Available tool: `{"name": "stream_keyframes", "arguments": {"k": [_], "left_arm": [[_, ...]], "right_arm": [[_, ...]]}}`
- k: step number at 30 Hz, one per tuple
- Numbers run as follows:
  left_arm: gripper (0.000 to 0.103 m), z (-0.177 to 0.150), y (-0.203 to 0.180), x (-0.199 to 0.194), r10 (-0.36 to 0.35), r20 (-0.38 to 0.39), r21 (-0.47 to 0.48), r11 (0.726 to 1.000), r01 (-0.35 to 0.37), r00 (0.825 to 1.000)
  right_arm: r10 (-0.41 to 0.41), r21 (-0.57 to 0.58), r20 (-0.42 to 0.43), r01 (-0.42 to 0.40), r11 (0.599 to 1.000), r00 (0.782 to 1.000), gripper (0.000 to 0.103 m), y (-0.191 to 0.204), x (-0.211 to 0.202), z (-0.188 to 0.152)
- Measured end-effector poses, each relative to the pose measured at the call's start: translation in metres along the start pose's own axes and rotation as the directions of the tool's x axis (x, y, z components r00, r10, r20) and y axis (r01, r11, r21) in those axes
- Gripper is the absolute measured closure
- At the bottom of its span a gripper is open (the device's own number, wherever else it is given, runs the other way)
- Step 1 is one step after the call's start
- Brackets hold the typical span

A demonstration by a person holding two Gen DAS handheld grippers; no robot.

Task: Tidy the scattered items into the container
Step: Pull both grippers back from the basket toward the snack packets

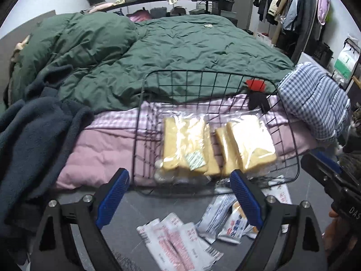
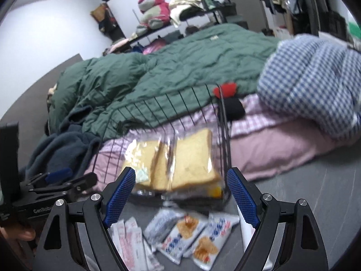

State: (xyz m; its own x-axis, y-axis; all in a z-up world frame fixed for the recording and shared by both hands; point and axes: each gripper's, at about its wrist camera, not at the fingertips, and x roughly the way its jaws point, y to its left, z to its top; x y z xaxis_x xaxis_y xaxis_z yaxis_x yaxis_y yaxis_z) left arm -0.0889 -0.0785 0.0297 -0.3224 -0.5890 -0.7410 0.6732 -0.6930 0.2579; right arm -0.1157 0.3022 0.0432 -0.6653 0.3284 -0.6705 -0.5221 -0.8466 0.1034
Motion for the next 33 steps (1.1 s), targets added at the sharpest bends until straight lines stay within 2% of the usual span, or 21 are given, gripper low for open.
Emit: {"name": "stream_keyframes", "arguments": {"k": [5, 8, 12, 15, 19, 22, 25, 33], "left_arm": [[0.012, -0.026, -0.001, -0.007, -0.002, -0.019, -0.008, 1.000, 0.002, 1.000], [0.012, -0.041, -0.003, -0.010, 0.010, -0.022, 0.000, 1.000, -0.010, 1.000], [0.012, -0.056, -0.014, -0.011, 0.085, -0.021, 0.034, 0.996, -0.085, 0.996], [0.012, -0.063, -0.018, -0.008, 0.084, -0.053, 0.031, 0.996, -0.083, 0.995], [0.012, -0.066, -0.020, -0.010, 0.060, -0.040, 0.016, 0.998, -0.059, 0.997], [0.012, -0.066, -0.018, -0.013, 0.044, -0.029, -0.014, 0.999, -0.044, 0.999], [0.012, -0.064, -0.019, -0.009, 0.035, -0.057, -0.004, 0.999, -0.036, 0.998], [0.012, -0.065, -0.021, 0.001, 0.096, -0.112, 0.013, 0.995, -0.095, 0.989]], "right_arm": [[0.054, 0.063, -0.050, -0.051, 0.997, 0.997, 0.017, -0.016, -0.010, -0.028], [0.041, 0.072, -0.075, -0.036, 0.997, 0.996, 0.017, -0.026, -0.017, -0.045], [0.000, 0.028, -0.101, 0.003, 1.000, 0.995, 0.017, -0.033, -0.025, -0.061], [-0.001, 0.018, -0.114, 0.003, 1.000, 0.994, 0.017, -0.038, -0.028, -0.071], [0.033, 0.018, -0.086, -0.032, 0.999, 0.996, 0.017, -0.043, -0.035, -0.075], [0.021, -0.013, -0.069, -0.022, 1.000, 0.997, 0.017, -0.036, -0.037, -0.071], [0.041, -0.025, -0.089, -0.043, 0.999, 0.995, 0.017, -0.029, -0.030, -0.071], [0.011, -0.053, -0.157, -0.019, 0.998, 0.988, 0.017, -0.013, -0.008, -0.074]]}}
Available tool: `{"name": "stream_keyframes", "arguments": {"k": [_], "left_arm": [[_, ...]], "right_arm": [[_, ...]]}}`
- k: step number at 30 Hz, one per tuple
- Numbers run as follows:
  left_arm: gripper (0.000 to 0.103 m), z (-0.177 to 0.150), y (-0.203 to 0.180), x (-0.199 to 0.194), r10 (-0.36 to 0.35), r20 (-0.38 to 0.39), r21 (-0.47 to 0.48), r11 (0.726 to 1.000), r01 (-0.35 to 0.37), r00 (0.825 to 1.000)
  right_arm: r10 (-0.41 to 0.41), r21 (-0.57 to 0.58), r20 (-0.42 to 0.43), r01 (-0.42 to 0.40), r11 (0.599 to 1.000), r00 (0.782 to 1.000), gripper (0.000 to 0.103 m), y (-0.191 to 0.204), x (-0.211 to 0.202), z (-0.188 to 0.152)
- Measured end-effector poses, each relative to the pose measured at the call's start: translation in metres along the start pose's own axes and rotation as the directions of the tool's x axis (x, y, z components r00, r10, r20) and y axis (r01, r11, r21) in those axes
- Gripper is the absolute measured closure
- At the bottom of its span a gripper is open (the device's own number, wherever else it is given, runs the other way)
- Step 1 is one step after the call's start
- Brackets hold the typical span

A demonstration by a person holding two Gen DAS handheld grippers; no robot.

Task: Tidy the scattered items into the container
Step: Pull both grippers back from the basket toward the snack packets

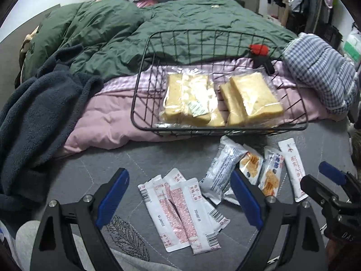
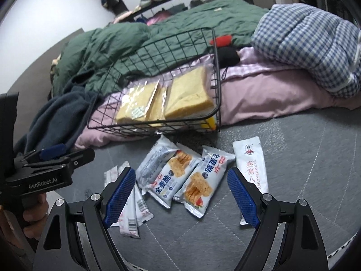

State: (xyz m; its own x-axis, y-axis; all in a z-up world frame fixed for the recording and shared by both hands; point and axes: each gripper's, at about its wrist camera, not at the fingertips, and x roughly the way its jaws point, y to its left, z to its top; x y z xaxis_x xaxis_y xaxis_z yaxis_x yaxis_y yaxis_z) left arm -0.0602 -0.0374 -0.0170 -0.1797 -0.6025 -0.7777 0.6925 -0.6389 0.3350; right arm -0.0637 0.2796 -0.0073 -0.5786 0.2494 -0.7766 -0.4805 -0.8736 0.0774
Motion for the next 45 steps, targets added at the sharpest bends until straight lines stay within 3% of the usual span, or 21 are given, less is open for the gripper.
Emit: {"name": "stream_keyframes", "arguments": {"k": [6, 19, 24, 33, 39, 41, 45], "left_arm": [[0.012, -0.004, -0.003, 0.001, 0.018, 0.018, 0.025, 1.000, -0.019, 1.000], [0.012, -0.008, -0.007, -0.006, -0.094, 0.048, 0.044, 0.995, 0.092, 0.994], [0.012, -0.014, -0.005, -0.002, -0.102, 0.045, 0.054, 0.994, 0.099, 0.994], [0.012, -0.034, 0.019, 0.026, -0.126, 0.010, -0.134, 0.983, 0.126, 0.992], [0.012, -0.039, 0.016, 0.022, -0.030, 0.072, -0.077, 0.996, 0.036, 0.997], [0.012, -0.038, 0.017, 0.023, -0.077, 0.043, -0.070, 0.994, 0.080, 0.996], [0.012, -0.039, 0.018, 0.026, -0.084, 0.022, -0.081, 0.993, 0.085, 0.996]], "right_arm": [[-0.026, -0.048, 0.041, 0.028, 0.998, 0.999, 0.017, 0.010, -0.007, 0.001], [-0.057, -0.013, 0.028, 0.057, 0.998, 0.998, 0.017, -0.002, -0.005, 0.003], [-0.060, 0.042, 0.011, 0.059, 0.997, 0.998, 0.017, -0.013, 0.000, 0.000], [-0.182, 0.026, 0.120, 0.180, 0.983, 0.976, 0.017, -0.013, -0.007, -0.005], [-0.098, -0.029, 0.145, 0.104, 0.994, 0.984, 0.017, -0.006, -0.012, -0.011], [-0.073, -0.018, 0.123, 0.076, 0.997, 0.990, 0.017, -0.008, -0.010, -0.011], [-0.052, 0.027, 0.114, 0.049, 0.998, 0.992, 0.017, -0.011, -0.006, -0.015]]}}
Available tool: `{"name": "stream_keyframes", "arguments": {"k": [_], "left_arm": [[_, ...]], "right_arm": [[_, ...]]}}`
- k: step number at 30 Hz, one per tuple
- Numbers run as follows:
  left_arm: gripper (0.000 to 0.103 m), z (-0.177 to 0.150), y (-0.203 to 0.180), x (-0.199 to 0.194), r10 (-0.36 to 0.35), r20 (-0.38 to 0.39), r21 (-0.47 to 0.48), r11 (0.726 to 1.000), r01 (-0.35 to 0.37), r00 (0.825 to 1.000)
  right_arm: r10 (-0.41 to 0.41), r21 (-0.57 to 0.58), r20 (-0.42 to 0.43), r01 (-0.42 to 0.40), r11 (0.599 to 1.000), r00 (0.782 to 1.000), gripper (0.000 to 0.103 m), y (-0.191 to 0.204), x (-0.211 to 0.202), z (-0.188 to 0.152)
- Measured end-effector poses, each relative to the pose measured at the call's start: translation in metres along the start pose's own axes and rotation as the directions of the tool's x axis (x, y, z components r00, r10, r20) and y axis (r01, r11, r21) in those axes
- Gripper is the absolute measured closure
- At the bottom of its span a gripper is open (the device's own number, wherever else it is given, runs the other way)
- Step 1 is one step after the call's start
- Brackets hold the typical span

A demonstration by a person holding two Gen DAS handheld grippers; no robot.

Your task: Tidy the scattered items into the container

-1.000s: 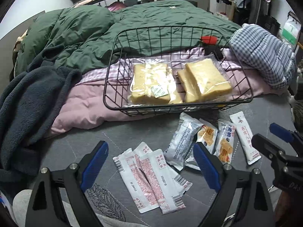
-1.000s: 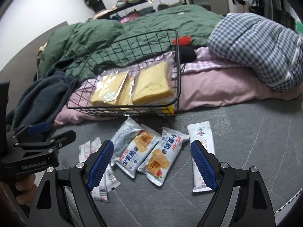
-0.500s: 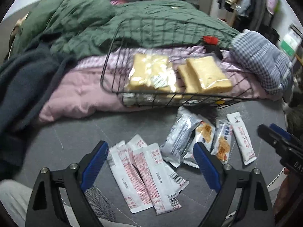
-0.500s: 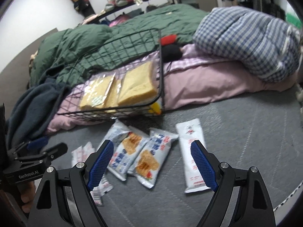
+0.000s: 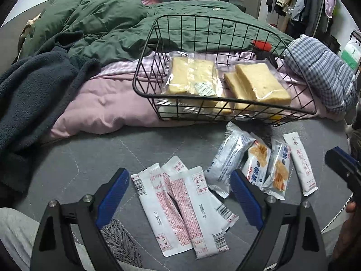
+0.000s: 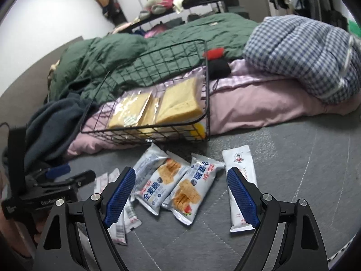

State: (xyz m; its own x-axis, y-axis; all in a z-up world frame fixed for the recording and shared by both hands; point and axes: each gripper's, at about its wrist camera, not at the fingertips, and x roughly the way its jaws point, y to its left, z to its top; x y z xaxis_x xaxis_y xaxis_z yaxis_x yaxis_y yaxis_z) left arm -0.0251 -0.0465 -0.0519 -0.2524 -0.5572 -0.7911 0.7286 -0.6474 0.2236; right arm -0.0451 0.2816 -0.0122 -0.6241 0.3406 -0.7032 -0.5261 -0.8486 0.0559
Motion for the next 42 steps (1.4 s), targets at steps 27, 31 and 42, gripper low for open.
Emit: {"name": "stream_keyframes", "arguments": {"k": [27, 31, 42], "left_arm": [[0.012, -0.047, -0.010, 0.064, -0.069, -0.265, -0.092, 0.995, 0.046, 0.962], [0.015, -0.048, -0.010, 0.069, -0.036, -0.272, -0.102, 0.995, 0.008, 0.962], [0.059, -0.050, 0.006, 0.060, -0.117, -0.293, -0.185, 0.981, 0.063, 0.949]], "right_arm": [[-0.133, 0.034, -0.203, 0.143, 0.989, 0.970, 0.017, -0.020, 0.065, -0.018], [-0.132, 0.033, -0.213, 0.142, 0.989, 0.968, 0.017, -0.022, 0.068, -0.019], [-0.136, 0.019, -0.223, 0.143, 0.989, 0.965, 0.017, -0.018, 0.075, -0.016]]}}
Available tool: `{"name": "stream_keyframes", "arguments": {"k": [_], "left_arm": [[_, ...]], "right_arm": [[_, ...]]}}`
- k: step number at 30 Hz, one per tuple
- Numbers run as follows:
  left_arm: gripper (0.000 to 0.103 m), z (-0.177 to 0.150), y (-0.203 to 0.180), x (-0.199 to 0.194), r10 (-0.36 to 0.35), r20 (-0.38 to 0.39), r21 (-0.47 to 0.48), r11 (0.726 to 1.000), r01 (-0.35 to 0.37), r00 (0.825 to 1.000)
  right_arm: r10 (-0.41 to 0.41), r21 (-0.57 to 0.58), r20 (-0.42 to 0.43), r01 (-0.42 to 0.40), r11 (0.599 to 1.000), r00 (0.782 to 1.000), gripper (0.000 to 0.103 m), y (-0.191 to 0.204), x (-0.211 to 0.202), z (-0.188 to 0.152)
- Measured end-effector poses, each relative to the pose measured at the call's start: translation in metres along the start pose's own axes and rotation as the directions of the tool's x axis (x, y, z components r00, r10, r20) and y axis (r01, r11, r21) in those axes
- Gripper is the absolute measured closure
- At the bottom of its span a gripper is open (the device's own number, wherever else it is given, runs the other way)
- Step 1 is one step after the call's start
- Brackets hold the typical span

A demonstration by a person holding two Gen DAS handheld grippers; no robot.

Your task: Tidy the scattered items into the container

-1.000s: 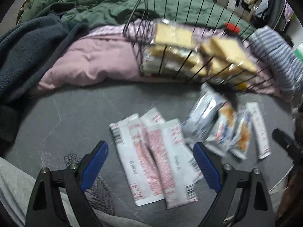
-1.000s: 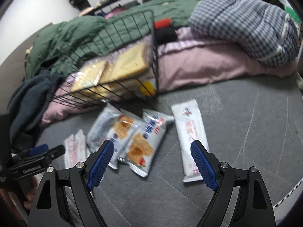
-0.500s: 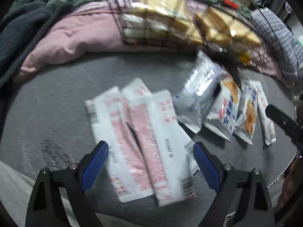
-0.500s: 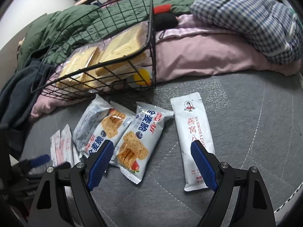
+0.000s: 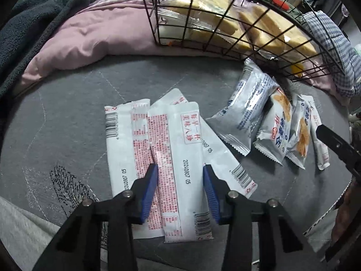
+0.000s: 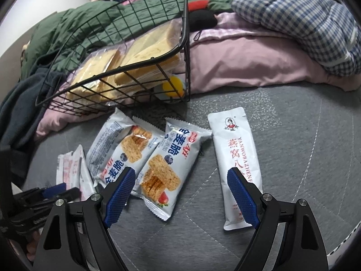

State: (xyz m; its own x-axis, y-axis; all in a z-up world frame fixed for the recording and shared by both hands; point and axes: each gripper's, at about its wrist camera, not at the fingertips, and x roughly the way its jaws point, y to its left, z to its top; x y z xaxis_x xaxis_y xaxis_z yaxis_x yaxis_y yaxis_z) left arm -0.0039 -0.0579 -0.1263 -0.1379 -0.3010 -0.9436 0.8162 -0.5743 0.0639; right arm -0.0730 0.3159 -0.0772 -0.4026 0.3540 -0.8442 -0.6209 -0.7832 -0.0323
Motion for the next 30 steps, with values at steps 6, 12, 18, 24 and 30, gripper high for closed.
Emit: {"name": "stream_keyframes", "arguments": {"k": [6, 12, 18, 24, 30], "left_arm": [[0.060, 0.006, 0.006, -0.019, -0.025, 0.037, -0.022, 0.999, 0.026, 0.999], [0.060, 0.017, 0.008, -0.026, -0.043, 0.063, -0.016, 0.999, 0.044, 0.997], [0.060, 0.018, 0.011, -0.010, -0.055, 0.027, -0.017, 0.998, 0.055, 0.998], [0.060, 0.018, 0.010, -0.011, -0.050, 0.030, -0.011, 0.999, 0.050, 0.998], [0.060, 0.019, 0.002, -0.024, -0.041, 0.058, 0.004, 0.999, 0.041, 0.997]], "right_arm": [[-0.064, 0.121, 0.016, 0.062, 0.991, 0.998, 0.017, -0.049, -0.007, 0.009], [-0.105, 0.046, -0.039, 0.106, 0.993, 0.994, 0.019, -0.060, 0.014, 0.011], [-0.177, -0.083, -0.081, 0.171, 0.982, 0.981, 0.036, -0.041, 0.041, 0.006], [-0.187, -0.154, -0.081, 0.173, 0.973, 0.979, 0.063, -0.024, 0.039, 0.007], [-0.162, -0.143, -0.066, 0.151, 0.978, 0.985, 0.064, -0.020, 0.022, 0.005]]}}
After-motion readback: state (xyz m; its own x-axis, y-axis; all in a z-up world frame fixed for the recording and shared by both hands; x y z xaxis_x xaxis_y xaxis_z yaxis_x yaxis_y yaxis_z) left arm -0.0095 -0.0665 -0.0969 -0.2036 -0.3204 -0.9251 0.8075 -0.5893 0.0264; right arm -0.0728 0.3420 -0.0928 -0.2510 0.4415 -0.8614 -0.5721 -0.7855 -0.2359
